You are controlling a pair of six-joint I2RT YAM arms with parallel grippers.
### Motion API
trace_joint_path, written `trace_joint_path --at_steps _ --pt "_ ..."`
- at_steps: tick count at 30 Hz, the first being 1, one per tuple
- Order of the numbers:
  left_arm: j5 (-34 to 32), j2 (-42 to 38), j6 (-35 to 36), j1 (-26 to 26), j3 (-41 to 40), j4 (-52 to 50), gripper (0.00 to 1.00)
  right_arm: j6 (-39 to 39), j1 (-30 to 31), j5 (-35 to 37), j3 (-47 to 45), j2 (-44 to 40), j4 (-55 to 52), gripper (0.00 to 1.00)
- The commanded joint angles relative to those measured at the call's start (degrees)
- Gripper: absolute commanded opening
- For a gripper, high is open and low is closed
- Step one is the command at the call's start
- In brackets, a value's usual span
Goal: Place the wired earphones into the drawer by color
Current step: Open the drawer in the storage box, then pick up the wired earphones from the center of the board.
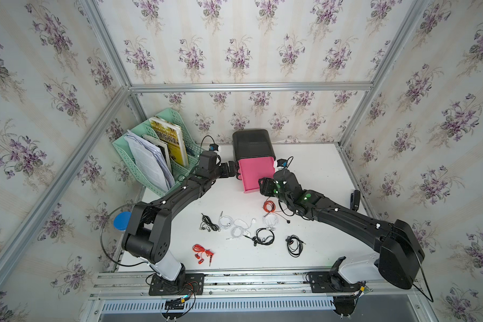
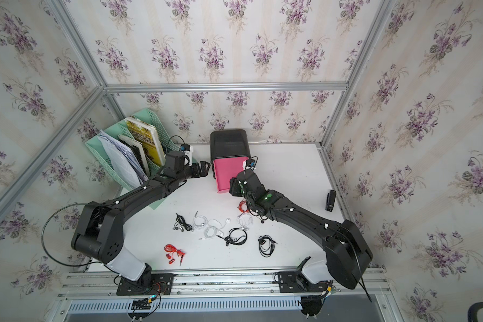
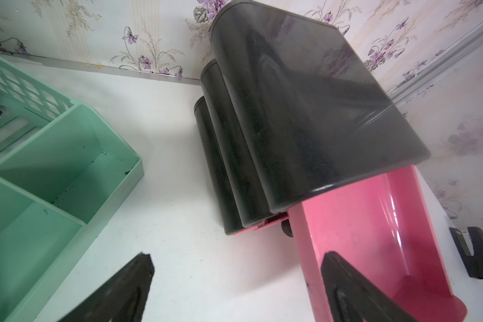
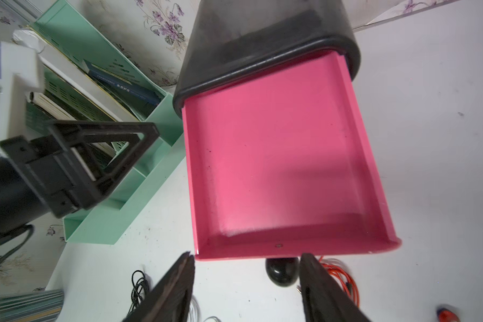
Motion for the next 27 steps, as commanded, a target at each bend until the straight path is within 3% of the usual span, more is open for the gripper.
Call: trace_joint_path --at_steps 1,12,21,27 --pt "0.21 -3.66 -0.38 0.08 -2.36 -1.84 0.99 -1.54 -0.60 2.85 -1.57 -2.17 -3.49 0.64" --pt "4.98 -21.10 1.56 -0.75 -16.13 -5.02 0.99 -1.26 -2.90 -0.32 -16.13 -13.21 -4.01 0.64" --pt "6.81 -31.20 6.67 -0.93 -27.30 -2.12 0.99 0.67 -5.15 -5.84 -22.19 -9.42 3.41 0.60" --pt "7.00 -32.97 7.69 -0.95 -29.55 -0.28 0.99 2.28 -6.60 -7.78 -22.54 -3.26 9.59 0.56"
